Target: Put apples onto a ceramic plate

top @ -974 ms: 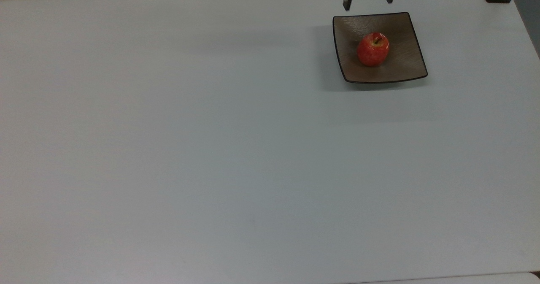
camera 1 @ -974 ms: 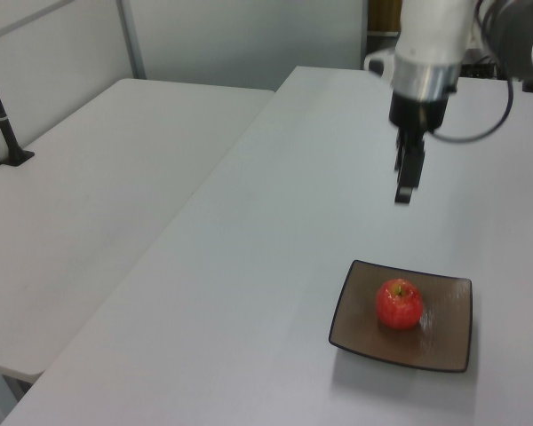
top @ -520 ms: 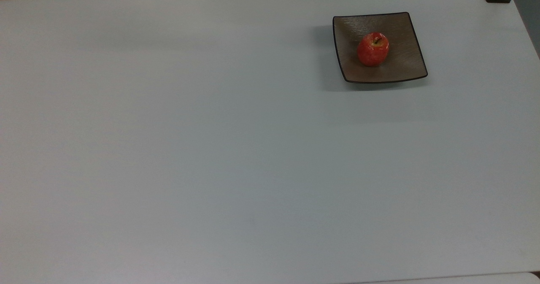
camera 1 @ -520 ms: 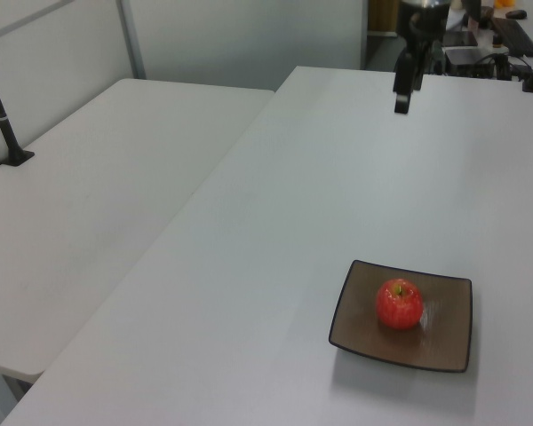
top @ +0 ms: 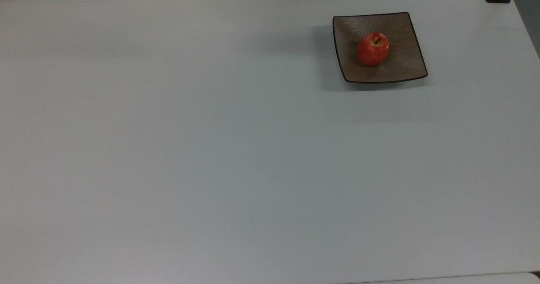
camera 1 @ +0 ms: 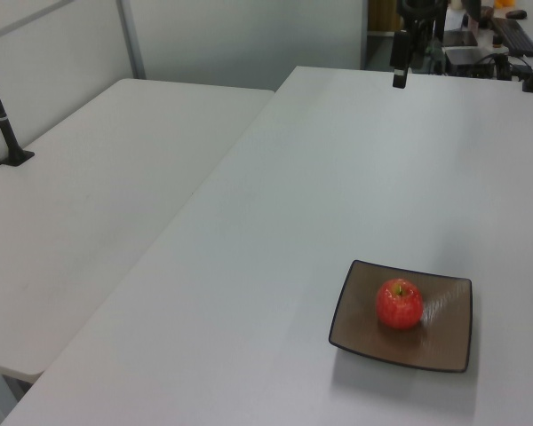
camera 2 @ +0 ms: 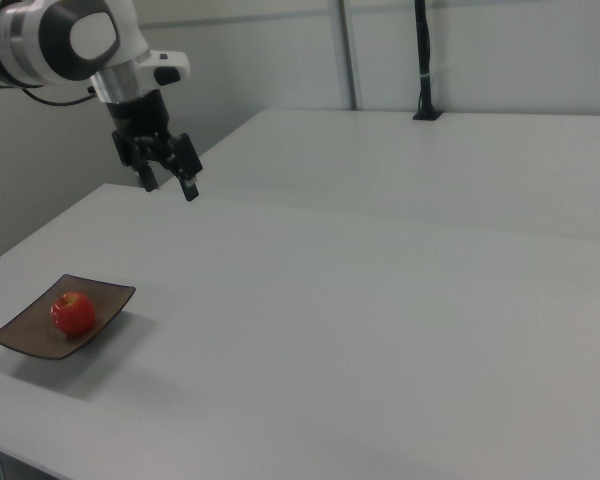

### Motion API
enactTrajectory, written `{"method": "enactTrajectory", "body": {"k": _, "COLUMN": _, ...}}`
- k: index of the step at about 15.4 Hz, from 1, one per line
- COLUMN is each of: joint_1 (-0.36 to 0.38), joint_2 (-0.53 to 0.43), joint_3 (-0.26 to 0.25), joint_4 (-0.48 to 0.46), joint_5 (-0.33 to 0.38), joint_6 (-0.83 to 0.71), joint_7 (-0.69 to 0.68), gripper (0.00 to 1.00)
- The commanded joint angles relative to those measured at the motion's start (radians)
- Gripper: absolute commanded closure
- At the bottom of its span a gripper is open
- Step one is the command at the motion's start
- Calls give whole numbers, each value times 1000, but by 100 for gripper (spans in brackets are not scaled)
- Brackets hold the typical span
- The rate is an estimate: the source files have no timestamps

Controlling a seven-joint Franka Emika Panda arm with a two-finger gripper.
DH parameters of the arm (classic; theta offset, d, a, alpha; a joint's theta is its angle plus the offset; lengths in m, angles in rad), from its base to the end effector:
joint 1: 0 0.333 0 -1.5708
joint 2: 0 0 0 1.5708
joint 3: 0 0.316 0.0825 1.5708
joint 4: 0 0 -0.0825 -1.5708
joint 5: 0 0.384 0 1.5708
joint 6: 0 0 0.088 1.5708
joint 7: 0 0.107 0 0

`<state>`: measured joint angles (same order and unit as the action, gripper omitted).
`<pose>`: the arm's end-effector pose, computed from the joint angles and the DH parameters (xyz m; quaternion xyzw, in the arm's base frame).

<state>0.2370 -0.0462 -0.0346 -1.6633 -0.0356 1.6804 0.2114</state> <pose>0.5394 0.1067 0.6159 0.9994 -0.0031 0.0344 0.0101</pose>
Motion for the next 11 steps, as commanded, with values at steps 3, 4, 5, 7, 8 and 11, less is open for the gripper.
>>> {"method": "enactTrajectory", "body": {"k": 3, "joint_1": -67, "joint_2": -3, "joint_3": -7, "joint_4": -22, "joint_5": 103, "joint_6": 73, "joint_7": -265, "gripper": 0}}
{"method": "enactTrajectory", "body": {"k": 4, "joint_1": -74, "joint_2": -6, "joint_3": -7, "joint_4": -24, "joint_5": 117, "joint_6": 67, "joint_7": -298, "gripper": 0}}
{"method": "enactTrajectory", "body": {"k": 5, "joint_1": -77, "joint_2": -7, "joint_3": -7, "joint_4": -30, "joint_5": 117, "joint_6": 64, "joint_7": -303, "gripper": 0}}
{"method": "enactTrajectory", "body": {"k": 7, "joint_1": -77, "joint_2": -4, "joint_3": -8, "joint_4": -32, "joint_5": 117, "joint_6": 67, "joint_7": -294, "gripper": 0}}
{"method": "enactTrajectory", "body": {"k": 8, "joint_1": -79, "joint_2": -6, "joint_3": -8, "joint_4": -29, "joint_5": 117, "joint_6": 67, "joint_7": -305, "gripper": 0}}
{"method": "enactTrajectory", "body": {"k": 11, "joint_1": -82, "joint_2": -6, "joint_3": -7, "joint_4": -27, "joint_5": 117, "joint_6": 65, "joint_7": -297, "gripper": 0}}
